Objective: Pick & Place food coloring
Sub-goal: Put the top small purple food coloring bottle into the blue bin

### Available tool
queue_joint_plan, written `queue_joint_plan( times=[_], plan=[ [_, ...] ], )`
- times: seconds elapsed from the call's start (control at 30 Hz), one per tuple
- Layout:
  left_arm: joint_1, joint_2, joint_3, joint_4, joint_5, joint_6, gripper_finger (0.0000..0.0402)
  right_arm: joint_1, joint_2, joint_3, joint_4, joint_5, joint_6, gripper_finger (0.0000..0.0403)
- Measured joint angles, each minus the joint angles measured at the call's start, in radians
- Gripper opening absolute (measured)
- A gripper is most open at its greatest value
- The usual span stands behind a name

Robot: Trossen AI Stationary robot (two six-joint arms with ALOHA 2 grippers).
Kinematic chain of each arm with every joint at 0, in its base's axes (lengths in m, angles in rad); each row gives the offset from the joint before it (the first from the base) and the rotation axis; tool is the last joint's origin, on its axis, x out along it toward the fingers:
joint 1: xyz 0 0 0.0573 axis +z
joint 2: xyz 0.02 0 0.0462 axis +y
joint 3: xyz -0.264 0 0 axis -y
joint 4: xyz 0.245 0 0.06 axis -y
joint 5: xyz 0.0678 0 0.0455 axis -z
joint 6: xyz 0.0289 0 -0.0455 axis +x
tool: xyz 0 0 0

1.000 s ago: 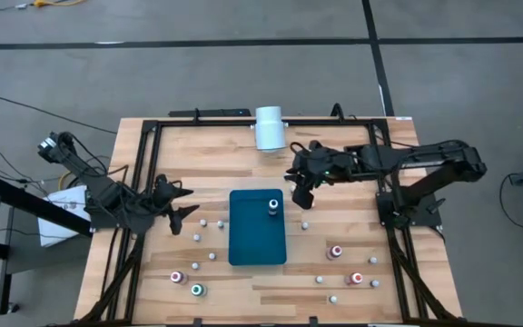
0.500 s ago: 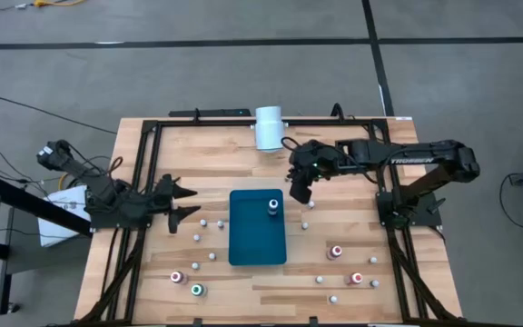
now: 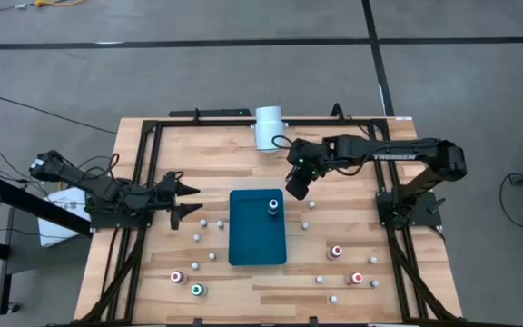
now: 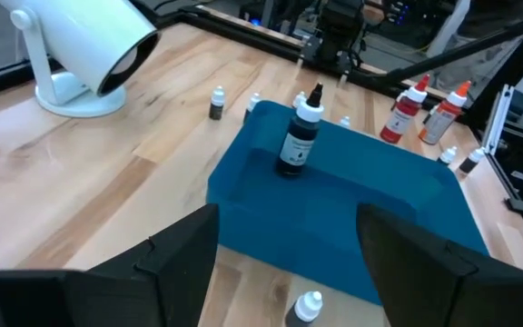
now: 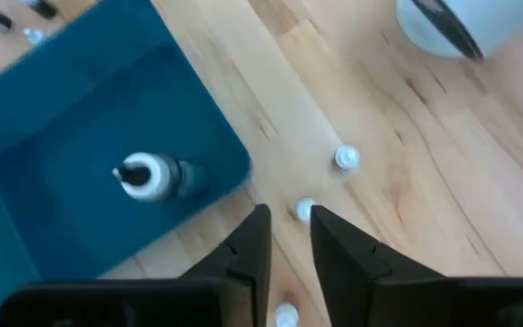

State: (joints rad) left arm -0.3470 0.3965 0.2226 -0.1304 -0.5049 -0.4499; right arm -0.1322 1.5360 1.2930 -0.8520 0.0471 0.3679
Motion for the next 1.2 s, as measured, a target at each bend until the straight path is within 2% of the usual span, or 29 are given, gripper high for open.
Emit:
queue_joint_plan(
  times=[0.1, 0.33, 0.47, 1.2],
  plan=[
    [0.005, 0.0, 0.0, 0.001, 0.006, -0.002, 0.0252, 0.0, 0.011, 0.001, -0.011, 0.0, -0.004, 0.0103],
    [0.005, 0.0, 0.0, 0.009, 0.019, -0.002, 0.0252, 0.023, 0.035, 0.003, -0.02, 0.003, -0.055, 0.0193],
    [0.005, 0.0, 0.0, 0.01, 0.016, -0.004, 0.0252, 0.03, 0.053, 0.002, -0.024, 0.004, -0.098, 0.0224],
    [0.005, 0.0, 0.0, -0.001, 0.01, -0.009, 0.0252, 0.01, 0.232, 0.001, -0.015, -0.026, -0.202, 0.0211]
  ],
)
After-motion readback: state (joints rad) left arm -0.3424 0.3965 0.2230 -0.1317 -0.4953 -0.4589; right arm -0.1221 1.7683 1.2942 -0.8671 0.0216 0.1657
